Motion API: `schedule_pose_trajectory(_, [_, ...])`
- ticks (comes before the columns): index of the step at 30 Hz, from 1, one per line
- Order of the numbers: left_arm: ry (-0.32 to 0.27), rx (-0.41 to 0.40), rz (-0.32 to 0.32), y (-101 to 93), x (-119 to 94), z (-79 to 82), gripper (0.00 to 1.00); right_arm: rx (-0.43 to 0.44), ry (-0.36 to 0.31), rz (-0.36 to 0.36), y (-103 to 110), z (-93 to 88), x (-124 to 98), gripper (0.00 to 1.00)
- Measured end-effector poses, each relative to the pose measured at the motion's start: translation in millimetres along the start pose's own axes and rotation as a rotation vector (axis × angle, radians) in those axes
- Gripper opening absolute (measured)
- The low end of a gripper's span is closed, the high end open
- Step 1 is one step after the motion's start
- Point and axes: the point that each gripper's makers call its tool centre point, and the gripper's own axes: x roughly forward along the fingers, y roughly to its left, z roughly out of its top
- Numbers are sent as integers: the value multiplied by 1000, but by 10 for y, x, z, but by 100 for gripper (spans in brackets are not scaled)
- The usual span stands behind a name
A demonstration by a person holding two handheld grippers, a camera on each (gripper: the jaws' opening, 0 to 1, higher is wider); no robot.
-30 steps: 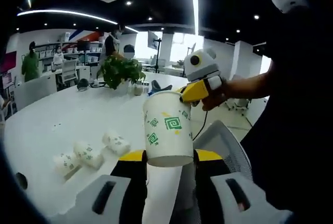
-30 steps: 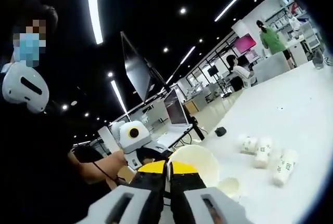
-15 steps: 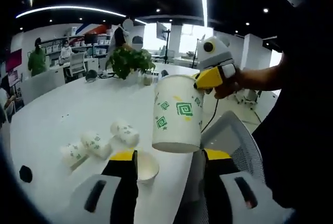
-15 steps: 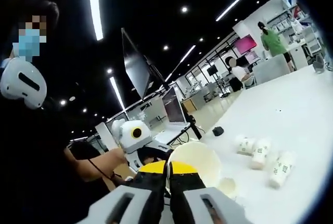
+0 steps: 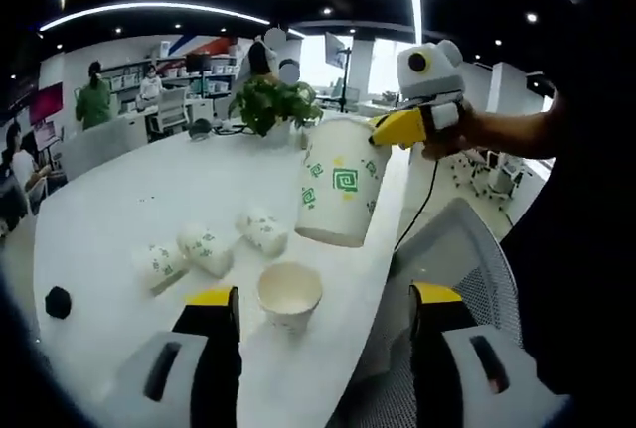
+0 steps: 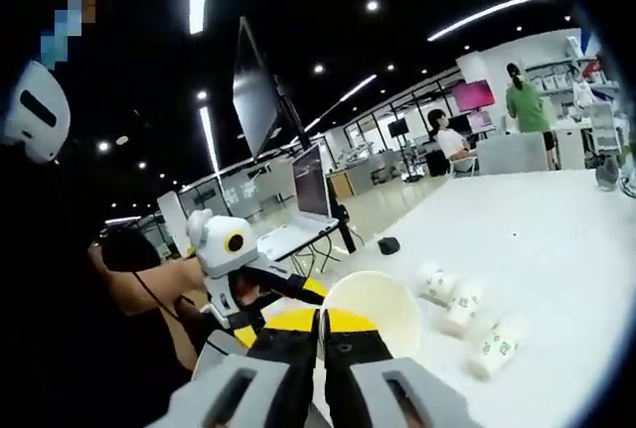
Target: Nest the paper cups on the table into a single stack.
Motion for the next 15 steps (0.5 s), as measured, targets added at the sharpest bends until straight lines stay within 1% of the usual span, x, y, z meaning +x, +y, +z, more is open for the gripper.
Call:
schedule_pose_trajectory(1, [-4,-4,3,4,-5,2,71,-10,8,-5,-9,-7,6,0])
schedule_pose_trajectory(3, [-28,-32,23,30,-32,14,75,-74,45,-29,-51,-45,53,0])
schedule_pose_trajectory(6, [-55,-53,51,64,-83,14,79,-102,62,-27,-47,-63,115,0])
schedule_pose_trajectory(7, [-58,-54,54,68,-88,14,80,-121,81,-30,-55,-89,139,0])
schedule_pose_trajectory(9, [-73,-62,93,125,-118,3,86,-167,127,-48,-87,-156,174,0])
schedule_pose_trajectory(11, [-82,-66,125,183,-149,-7,92,-178,142,-56,-95,-187,208,0])
schedule_pose_trajectory(15, [-109,-86,159,252,-216,13,95,-194,171,-59,-99,-249,270,0])
